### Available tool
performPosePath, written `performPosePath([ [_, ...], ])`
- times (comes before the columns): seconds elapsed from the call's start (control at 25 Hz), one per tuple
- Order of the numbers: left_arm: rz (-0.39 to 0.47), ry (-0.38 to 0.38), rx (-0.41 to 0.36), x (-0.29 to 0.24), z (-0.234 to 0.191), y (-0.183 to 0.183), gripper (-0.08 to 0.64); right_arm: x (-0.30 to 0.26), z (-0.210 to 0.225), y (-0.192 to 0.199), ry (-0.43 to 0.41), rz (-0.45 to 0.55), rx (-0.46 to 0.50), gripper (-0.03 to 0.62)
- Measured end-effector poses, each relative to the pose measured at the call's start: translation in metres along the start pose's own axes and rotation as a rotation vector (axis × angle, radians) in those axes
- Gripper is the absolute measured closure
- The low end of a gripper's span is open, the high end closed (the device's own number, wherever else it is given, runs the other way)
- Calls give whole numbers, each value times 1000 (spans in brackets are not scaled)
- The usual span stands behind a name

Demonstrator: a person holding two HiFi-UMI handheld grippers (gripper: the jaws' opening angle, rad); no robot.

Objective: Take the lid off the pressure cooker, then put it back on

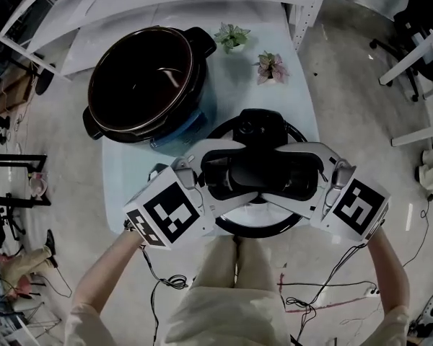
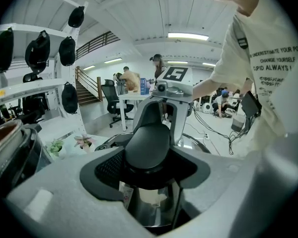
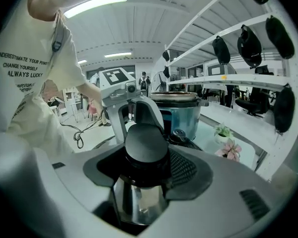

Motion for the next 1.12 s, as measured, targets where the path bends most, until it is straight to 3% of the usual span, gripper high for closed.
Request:
performPosePath([
  [0.84, 12, 0, 2, -31, -3, 60, 273, -38, 8, 52, 26, -17, -1, 324],
  [1.12, 3, -28, -16, -37, 2, 70, 273, -43, 6, 62, 36, -44, 51, 324],
])
Point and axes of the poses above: the fingertips, and each gripper's own axes: x backward along the fingers, z to its right, y out of its underside, the point moved 7 cm from there along x, backward along the fingers, and after that the axes turned 2 degrees about -x, right-handed, at the moved point
